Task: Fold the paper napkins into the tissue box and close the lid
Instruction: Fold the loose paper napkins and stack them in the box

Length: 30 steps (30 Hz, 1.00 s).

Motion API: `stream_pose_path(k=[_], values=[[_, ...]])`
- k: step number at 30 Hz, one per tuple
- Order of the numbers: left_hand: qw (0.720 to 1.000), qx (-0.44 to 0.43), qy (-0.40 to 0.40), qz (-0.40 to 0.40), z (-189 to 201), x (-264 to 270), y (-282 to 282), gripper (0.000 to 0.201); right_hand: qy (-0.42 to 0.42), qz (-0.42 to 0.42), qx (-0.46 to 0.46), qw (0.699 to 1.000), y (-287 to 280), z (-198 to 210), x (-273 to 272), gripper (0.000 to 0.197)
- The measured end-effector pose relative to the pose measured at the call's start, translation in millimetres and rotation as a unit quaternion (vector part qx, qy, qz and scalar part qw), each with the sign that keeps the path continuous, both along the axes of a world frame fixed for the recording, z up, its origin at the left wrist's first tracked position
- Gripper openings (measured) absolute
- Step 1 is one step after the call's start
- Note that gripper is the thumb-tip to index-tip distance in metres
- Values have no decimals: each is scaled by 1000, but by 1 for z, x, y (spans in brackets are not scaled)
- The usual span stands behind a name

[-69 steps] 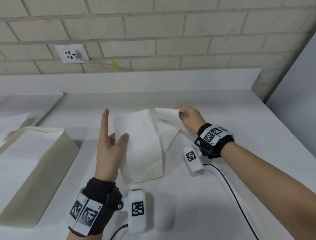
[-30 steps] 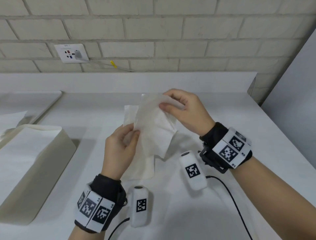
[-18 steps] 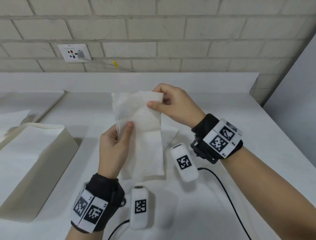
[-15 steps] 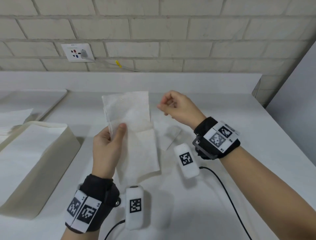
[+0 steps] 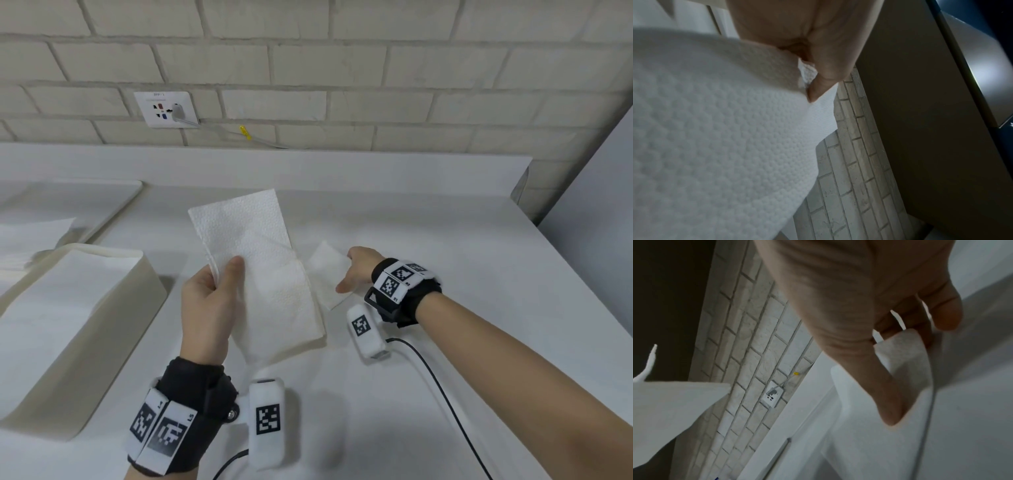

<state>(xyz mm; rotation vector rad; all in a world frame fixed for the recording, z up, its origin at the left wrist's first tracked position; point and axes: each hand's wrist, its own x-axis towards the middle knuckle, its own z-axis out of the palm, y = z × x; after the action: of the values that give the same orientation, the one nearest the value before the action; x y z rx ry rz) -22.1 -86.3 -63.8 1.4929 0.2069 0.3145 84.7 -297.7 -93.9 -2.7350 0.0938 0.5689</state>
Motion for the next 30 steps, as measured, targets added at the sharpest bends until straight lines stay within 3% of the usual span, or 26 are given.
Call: stream_pose_path(k=[3, 5, 9, 10, 12, 15, 19, 24, 30], values=[[1000, 5, -3, 3, -1, 0, 0, 10, -27, 1, 48, 999, -2, -2, 1, 21], [1000, 18, -18, 3, -2, 0, -1, 11, -63, -14, 90, 994, -4, -2, -1, 13], [998, 30, -56, -1, -8, 1, 1, 70, -131, -40, 228, 964, -9, 10, -15, 24], [998, 39, -56, -3, -9, 1, 2, 76, -152, -50, 264, 951, -10, 15, -20, 25], [996, 65, -58, -4, -10, 2, 3, 69, -202, -70, 339, 916, -11, 28, -31, 31], [993, 117, -27, -3, -13, 3, 2, 35, -254, -56, 468, 844, -11, 49, -50, 38], [996, 87, -7, -16, -9, 4, -3, 31, -254, 6, 584, 771, -4, 68, -72, 47], [992, -42, -19, -120, 17, -9, -23, 40, -240, 46, 601, 761, 7, 68, -85, 41], [994, -3, -59, -92, 18, -15, -31, 44, -253, 28, 572, 780, 13, 54, -88, 18]])
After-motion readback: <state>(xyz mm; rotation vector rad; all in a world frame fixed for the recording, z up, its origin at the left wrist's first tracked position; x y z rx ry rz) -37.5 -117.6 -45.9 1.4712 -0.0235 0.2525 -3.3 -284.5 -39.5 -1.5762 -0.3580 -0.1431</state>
